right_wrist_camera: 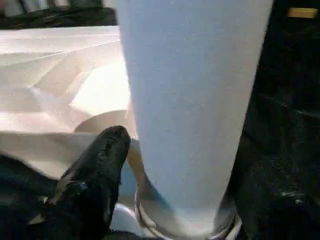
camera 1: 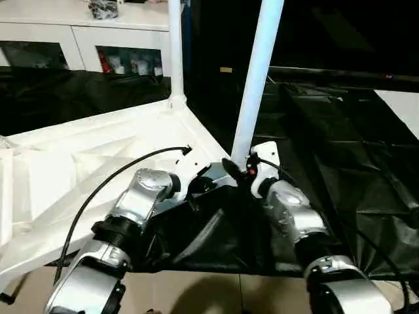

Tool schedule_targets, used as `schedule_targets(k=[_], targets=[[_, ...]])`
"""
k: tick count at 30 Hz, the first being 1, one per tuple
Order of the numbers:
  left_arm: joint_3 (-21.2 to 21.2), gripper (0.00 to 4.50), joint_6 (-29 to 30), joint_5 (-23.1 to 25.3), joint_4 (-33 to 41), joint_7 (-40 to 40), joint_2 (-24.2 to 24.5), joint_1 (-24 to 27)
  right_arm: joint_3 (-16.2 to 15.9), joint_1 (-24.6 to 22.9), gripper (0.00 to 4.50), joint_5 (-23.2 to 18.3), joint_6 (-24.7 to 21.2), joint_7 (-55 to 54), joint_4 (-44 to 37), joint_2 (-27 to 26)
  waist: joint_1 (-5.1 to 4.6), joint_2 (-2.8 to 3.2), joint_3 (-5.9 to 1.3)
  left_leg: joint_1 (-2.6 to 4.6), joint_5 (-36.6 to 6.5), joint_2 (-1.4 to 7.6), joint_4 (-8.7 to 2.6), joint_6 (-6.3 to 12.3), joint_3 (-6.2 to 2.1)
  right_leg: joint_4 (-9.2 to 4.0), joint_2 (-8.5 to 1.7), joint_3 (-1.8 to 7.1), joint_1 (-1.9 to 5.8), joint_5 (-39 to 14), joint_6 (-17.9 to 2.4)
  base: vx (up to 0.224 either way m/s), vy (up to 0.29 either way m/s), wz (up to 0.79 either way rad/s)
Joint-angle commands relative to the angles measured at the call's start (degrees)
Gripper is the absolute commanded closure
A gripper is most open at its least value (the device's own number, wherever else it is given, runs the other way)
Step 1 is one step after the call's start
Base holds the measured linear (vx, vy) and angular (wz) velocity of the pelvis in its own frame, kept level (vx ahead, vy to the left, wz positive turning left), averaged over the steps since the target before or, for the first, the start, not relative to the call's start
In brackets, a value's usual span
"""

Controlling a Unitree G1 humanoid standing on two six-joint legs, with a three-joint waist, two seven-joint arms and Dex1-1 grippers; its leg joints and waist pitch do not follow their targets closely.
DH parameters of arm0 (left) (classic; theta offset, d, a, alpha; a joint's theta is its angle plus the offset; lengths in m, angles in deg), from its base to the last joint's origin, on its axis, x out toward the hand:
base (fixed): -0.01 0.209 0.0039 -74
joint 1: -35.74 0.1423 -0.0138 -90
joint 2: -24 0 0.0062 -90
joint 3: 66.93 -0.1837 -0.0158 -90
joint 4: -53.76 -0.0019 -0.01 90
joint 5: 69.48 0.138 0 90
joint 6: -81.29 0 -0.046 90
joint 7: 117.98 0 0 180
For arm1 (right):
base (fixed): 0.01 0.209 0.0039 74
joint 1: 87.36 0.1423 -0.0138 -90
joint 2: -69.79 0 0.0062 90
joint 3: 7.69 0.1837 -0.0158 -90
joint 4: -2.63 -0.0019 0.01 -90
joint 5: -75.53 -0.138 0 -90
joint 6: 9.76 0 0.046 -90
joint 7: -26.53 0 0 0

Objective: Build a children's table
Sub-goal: Rotate leg to tighten

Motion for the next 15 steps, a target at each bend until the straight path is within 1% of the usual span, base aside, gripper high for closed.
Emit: schedule_targets(k=[1, 2, 3, 4, 5, 6, 7, 8, 9, 10, 11, 12, 13, 14, 15], targets=[[-1.7, 4.50, -2.7, -3.2, 1.7, 5.3, -0.4, 1.0, -3.4, 0.1, 1.26, 1.2, -0.4, 6.5, 0.8, 1.0, -0.01, -0.27, -2.49, 0.74, -31.0, 0.04, -4.58, 1.67, 0.24, -4.43, -1.88, 0.92, 1.39, -33.5, -5.0, 0.000, 0.000, 0.00], [-1.8, 4.50, -3.1, -3.5, 2.0, 6.8, 0.2, 1.2, -4.0, 0.0, 1.26, 1.2, -0.1, 9.3, 0.6, 2.4, 0.22, -0.34, -2.59, 0.77, -29.2, 0.10, -4.53, 1.90, 0.52, -4.12, -1.94, 1.37, 1.19, -31.7, -6.3, 0.000, 0.000, 0.00], [-1.8, 4.50, -3.4, -3.6, 2.2, 7.8, 0.7, 1.4, -4.4, -0.1, 1.26, 1.1, 0.0, 11.4, 0.5, 3.4, 0.53, -0.44, -2.63, 0.58, -27.1, 0.18, -4.50, 2.17, 0.76, -3.68, -1.97, 1.78, 1.16, -30.1, -7.5, 0.000, 0.000, 0.00], [-2.1, 4.50, -4.2, -3.8, 2.5, 9.5, 1.6, 1.6, -5.1, -0.3, 1.26, 1.1, 0.3, 14.8, 0.2, 5.0, 0.93, -0.56, -2.84, 0.36, -24.9, 0.26, -4.41, 2.44, 1.04, -3.12, -1.84, 2.17, 1.27, -27.6, -8.6, 0.000, 0.000, 0.00], [-2.2, 4.50, -4.4, -3.8, 2.5, 10.0, 1.8, 1.6, -5.2, -0.3, 1.26, 1.1, 0.4, 15.7, 0.1, 5.4, 1.02, -0.77, -2.89, 0.03, -23.6, 0.23, -4.36, 2.62, 1.21, -2.74, -1.79, 2.48, 1.31, -26.1, -9.0, 0.000, 0.000, 0.00], [-2.5, 4.50, -4.7, -3.8, 2.8, 12.3, 3.0, 1.8, -6.1, -0.5, 1.26, 1.1, 1.0, 21.0, -0.4, 7.6, 1.50, -0.83, -2.99, 0.19, -21.5, 0.25, -4.19, 3.07, 1.64, -2.25, -1.60, 2.87, 1.20, -23.8, -9.9, 0.000, 0.000, 0.00], [-2.6, 4.50, -5.0, -3.9, 2.8, 13.6, 3.6, 1.8, -6.4, -0.6, 1.26, 0.9, 1.3, 23.7, -0.6, 8.7, 1.62, -0.94, -3.08, 0.27, -20.8, 0.29, -4.05, 3.49, 1.83, -2.08, -1.55, 3.02, 1.19, -22.8, -10.4, 0.000, 0.000, 0.00], [-2.7, 4.50, -5.1, -4.0, 2.9, 14.9, 4.1, 1.9, -6.6, -0.6, 1.26, 0.7, 1.5, 26.2, -0.8, 9.6, 2.09, -1.07, -3.04, 0.14, -19.0, 0.30, -3.77, 4.09, 2.25, -1.66, -1.37, 3.30, 1.16, -21.2, -11.2, 0.054, -0.032, 0.13], [-3.0, 4.50, -5.1, -4.6, 3.3, 17.0, 4.9, 2.0, -6.9, -0.5, 1.26, 0.1, 1.7, 29.3, -1.2, 10.5, 2.61, -0.83, -3.11, 0.30, -18.1, 0.54, -3.59, 4.36, 2.53, -1.25, -1.37, 3.48, 1.04, -19.8, -12.0, 0.063, -0.036, 0.11], [-3.4, 4.50, -5.6, -4.9, 3.4, 18.8, 5.5, 2.1, -7.2, -0.5, 1.26, -0.6, 1.3, 32.2, -1.7, 11.2, 2.90, -0.98, -3.20, -0.12, -16.6, 0.52, -3.42, 4.50, 2.54, -0.64, -1.22, 3.56, 1.32, -17.9, -12.6, 0.063, -0.036, 0.11], [-3.6, 4.50, -6.0, -5.2, 3.4, 20.3, 6.1, 2.2, -7.6, -0.4, 1.26, -1.1, 1.0, 34.5, -2.2, 11.8, 2.98, -0.88, -3.17, -0.18, -16.4, 0.61, -3.42, 4.55, 2.51, -0.45, -1.22, 3.58, 1.30, -17.4, -12.8, 0.067, -0.036, 0.07], [-3.7, 4.50, -6.1, -5.2, 3.4, 20.4, 6.1, 2.2, -7.6, -0.4, 1.26, -1.1, 0.9, 34.7, -2.3, 11.8, 2.98, -0.88, -3.17, -0.18, -16.4, 0.61, -3.42, 4.55, 2.51, -0.45, -1.22, 3.58, 1.30, -17.4, -12.8, 0.073, -0.037, 0.06], [-3.9, 4.50, -6.3, -5.1, 3.2, 21.3, 6.8, 2.0, -8.1, -0.3, 1.26, -1.3, 1.3, 37.3, -2.6, 12.5, 3.25, -0.88, -3.52, -0.21, -13.8, 0.62, -3.06, 4.84, 2.58, 0.11, -1.24, 3.62, 1.51, -14.7, -13.6, 0.073, -0.037, 0.06], [-3.8, 4.50, -6.8, -5.1, 2.8, 21.9, 7.0, 1.8, -8.3, 0.0, 1.26, -1.4, 1.4, 38.5, -2.5, 12.9, 3.48, -0.86, -3.71, -0.41, -11.0, 0.57, -2.67, 5.18, 2.65, 0.86, -1.10, 3.73, 1.62, -10.2, -14.8, 0.078, -0.036, 0.03], [-3.8, 4.50, -6.8, -5.1, 2.8, 21.9, 7.0, 1.8, -8.3, 0.0, 1.42, -1.4, 1.4, 38.5, -2.5, 12.9, 3.64, -0.77, -3.80, -0.54, -9.6, 0.54, -2.58, 5.50, 2.62, 1.14, -1.04, 3.67, 1.76, -8.2, -15.3, 0.061, -0.025, 0.00]])
